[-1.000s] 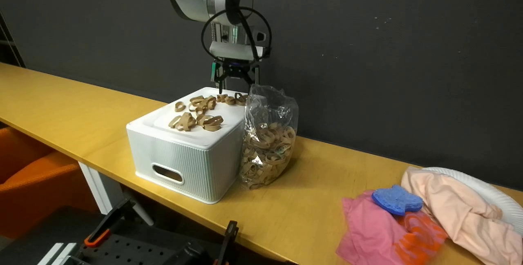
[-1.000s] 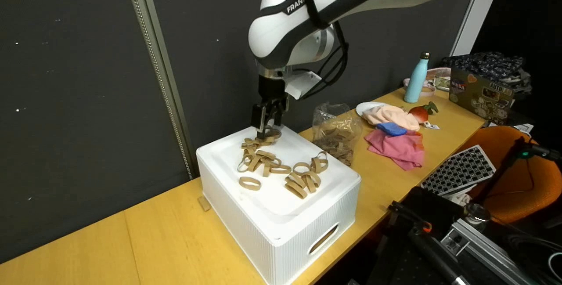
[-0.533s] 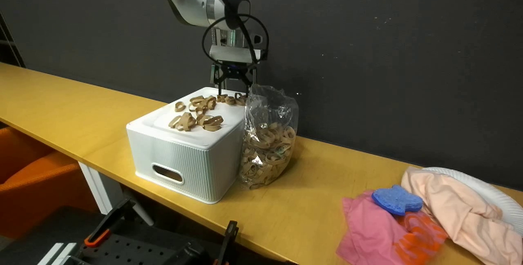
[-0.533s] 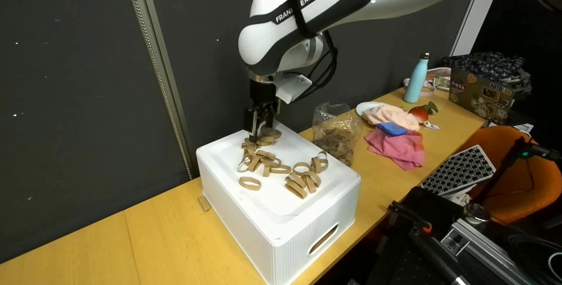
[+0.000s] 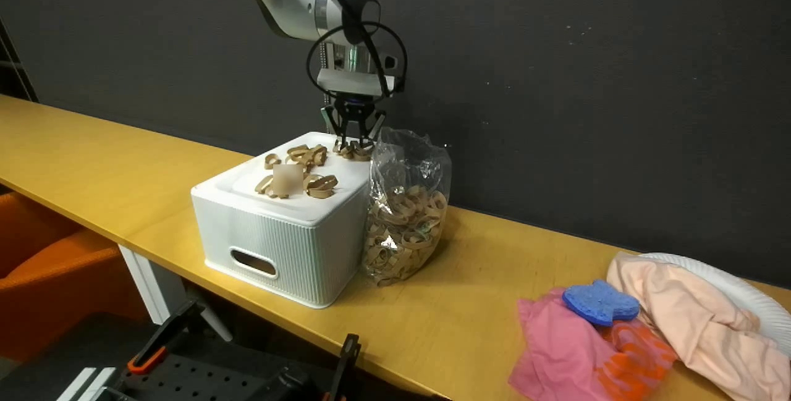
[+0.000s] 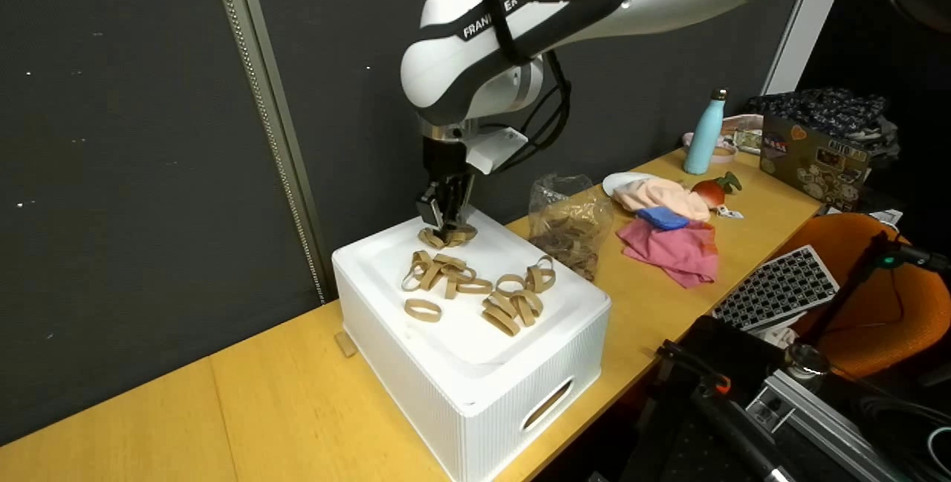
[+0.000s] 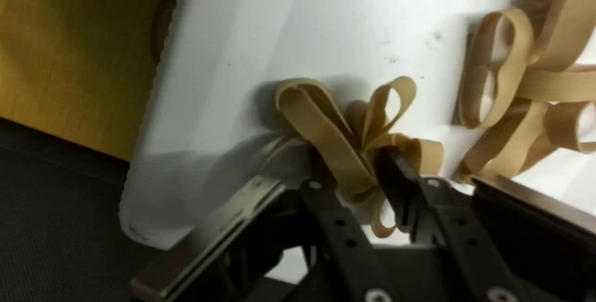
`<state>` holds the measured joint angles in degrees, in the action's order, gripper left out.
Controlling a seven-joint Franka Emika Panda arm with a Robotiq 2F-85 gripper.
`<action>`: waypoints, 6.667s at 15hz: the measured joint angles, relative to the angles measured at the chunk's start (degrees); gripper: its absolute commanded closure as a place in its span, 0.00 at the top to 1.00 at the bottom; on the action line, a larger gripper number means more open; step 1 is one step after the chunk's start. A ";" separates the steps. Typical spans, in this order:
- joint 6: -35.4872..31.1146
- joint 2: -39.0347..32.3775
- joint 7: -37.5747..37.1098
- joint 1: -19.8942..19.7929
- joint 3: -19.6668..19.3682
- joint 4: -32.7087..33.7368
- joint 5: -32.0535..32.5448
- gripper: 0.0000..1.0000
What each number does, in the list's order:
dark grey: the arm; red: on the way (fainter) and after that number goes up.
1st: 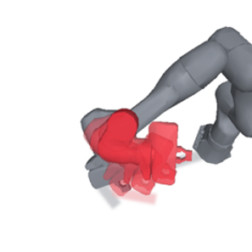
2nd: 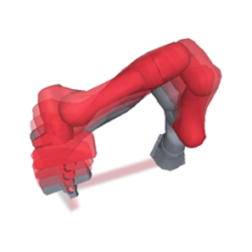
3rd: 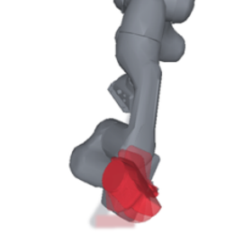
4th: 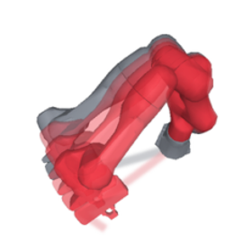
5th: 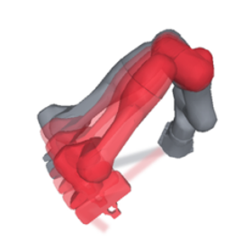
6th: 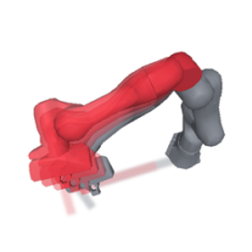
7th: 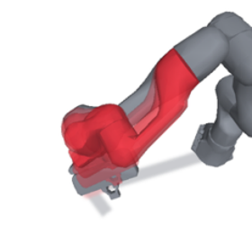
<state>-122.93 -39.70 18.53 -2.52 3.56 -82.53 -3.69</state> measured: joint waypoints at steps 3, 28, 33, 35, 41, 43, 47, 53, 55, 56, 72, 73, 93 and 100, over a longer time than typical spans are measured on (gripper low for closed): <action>1.80 0.00 -1.08 -0.06 -0.02 0.63 -0.01 0.00; 14.00 22.68 -9.88 -2.47 -7.10 -13.90 2.10 0.02; 12.84 25.70 -9.91 -4.69 -8.88 -21.46 2.08 0.02; 11.19 25.37 -9.91 -5.19 -9.06 -22.76 2.04 0.02; 3.91 22.90 -9.87 -5.13 -8.56 -23.04 1.79 0.02; 2.28 22.55 -9.87 -4.99 -8.37 -23.04 1.78 0.02; 0.95 22.48 -9.87 -4.95 -8.31 -23.46 1.78 0.02; -0.93 22.96 -9.86 -5.88 -8.98 -25.15 1.78 0.02; -1.22 22.98 -9.87 -6.18 -9.11 -25.61 1.81 0.02; -1.41 22.98 -9.87 -6.16 -9.11 -25.87 1.84 0.02; -1.93 27.20 -11.30 -3.65 -8.21 -26.63 2.60 1.00; -1.93 27.67 -11.12 -3.30 -7.87 -26.40 2.58 1.00; 5.80 22.79 -23.45 5.89 -3.46 -24.79 12.58 1.00; 2.92 22.71 -24.31 6.05 -3.57 -25.35 13.32 1.00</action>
<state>-120.01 -16.99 -5.79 3.53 -0.01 -107.87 9.62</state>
